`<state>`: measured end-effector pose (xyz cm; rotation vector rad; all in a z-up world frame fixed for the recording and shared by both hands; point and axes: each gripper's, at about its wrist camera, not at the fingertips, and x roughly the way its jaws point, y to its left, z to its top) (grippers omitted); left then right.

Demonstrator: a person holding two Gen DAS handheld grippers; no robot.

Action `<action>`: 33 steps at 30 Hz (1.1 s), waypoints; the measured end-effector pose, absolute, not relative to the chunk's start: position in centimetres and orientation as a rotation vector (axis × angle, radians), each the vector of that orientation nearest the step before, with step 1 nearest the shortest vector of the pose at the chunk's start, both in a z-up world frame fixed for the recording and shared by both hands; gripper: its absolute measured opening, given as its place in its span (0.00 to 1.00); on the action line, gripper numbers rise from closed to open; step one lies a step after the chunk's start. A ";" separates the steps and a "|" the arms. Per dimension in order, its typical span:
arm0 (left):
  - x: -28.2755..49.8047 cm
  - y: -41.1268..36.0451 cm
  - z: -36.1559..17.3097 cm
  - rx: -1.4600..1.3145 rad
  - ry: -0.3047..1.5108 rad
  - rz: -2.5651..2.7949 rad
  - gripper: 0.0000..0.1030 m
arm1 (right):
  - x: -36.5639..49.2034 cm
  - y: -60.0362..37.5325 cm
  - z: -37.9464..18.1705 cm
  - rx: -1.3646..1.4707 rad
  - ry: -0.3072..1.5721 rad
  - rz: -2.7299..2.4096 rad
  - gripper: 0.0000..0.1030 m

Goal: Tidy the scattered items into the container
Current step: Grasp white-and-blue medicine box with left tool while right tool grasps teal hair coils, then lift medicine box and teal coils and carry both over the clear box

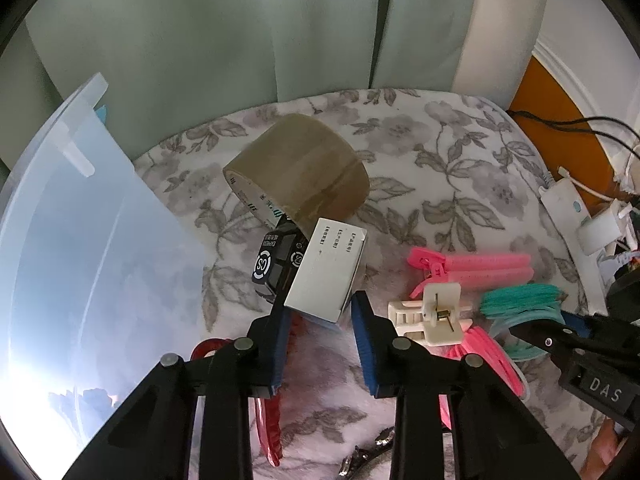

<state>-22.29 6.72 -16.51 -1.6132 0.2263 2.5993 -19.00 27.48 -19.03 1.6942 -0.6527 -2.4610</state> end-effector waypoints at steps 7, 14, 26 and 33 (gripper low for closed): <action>-21.6 5.9 -15.9 -1.625 0.145 2.607 0.28 | -18.2 28.2 -18.3 1.666 -0.756 -2.483 0.16; -20.3 5.2 -14.6 -1.609 0.055 2.621 0.25 | -16.6 28.5 -16.1 1.583 -0.816 -2.530 0.14; -16.4 3.7 -9.8 -1.472 -0.046 2.668 0.25 | -13.7 26.7 -10.8 1.430 -0.768 -2.583 0.14; -13.7 3.2 -5.9 -1.338 -0.080 2.709 0.25 | -11.7 25.2 -8.1 1.332 -0.713 -2.605 0.14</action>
